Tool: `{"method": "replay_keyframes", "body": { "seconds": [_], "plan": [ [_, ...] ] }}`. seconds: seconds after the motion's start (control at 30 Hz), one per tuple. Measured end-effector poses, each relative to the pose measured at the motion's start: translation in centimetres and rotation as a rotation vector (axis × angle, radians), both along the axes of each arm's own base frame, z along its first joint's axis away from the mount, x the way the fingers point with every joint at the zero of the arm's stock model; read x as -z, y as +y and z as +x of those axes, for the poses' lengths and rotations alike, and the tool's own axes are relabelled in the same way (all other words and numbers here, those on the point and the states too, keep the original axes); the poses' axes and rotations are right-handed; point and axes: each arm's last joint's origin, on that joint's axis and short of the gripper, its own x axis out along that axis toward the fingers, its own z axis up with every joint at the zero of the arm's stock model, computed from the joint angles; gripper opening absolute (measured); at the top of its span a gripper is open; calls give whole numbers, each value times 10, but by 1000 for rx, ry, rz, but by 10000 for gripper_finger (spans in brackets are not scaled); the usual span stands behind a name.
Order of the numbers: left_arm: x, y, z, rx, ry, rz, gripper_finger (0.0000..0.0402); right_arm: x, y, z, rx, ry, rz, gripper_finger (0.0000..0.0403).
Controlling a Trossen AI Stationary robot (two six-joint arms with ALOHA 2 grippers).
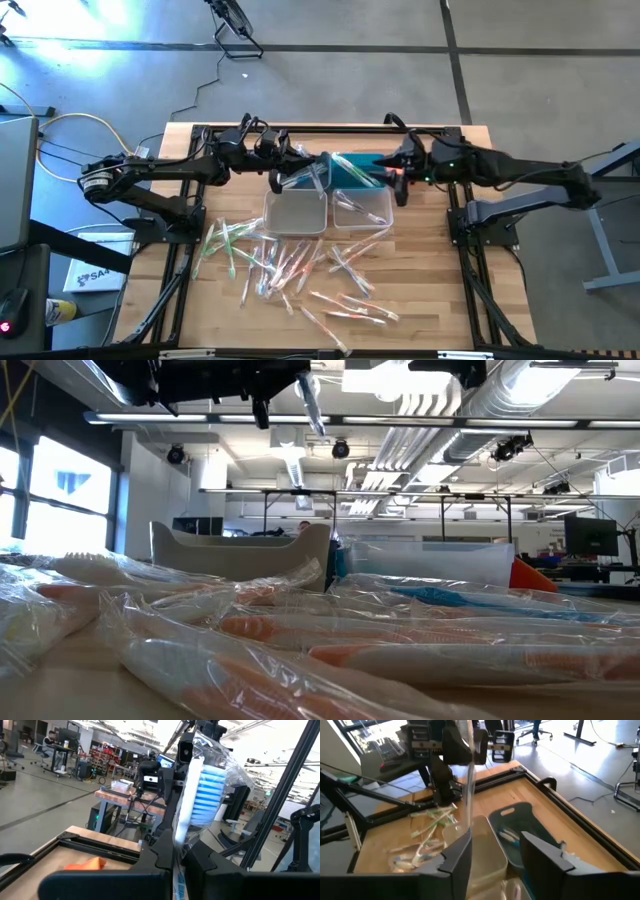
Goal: Pick & Place Toothbrushes
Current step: Put the blue toothbrush into the dark blue bin
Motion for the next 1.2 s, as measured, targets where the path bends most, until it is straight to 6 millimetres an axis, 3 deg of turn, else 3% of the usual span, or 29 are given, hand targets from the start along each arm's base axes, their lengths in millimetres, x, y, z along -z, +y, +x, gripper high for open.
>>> {"method": "replay_keyframes", "body": {
  "seconds": [0.3,0.53,0.7,0.83,1.2],
  "plan": [
    [2,0,0,0,18,-6,9,-3,1,-19,3,28,1,88],
    [2,0,0,-3,32,-12,9,0,2,-28,3,82,6,12],
    [0,9,-5,-32,81,-59,9,4,2,-31,15,125,38,3],
    [-7,24,-6,-64,224,-107,9,5,3,-32,20,137,52,3],
    [-58,48,-21,-213,487,-7,9,7,2,-32,46,158,45,4]
  ]
}}
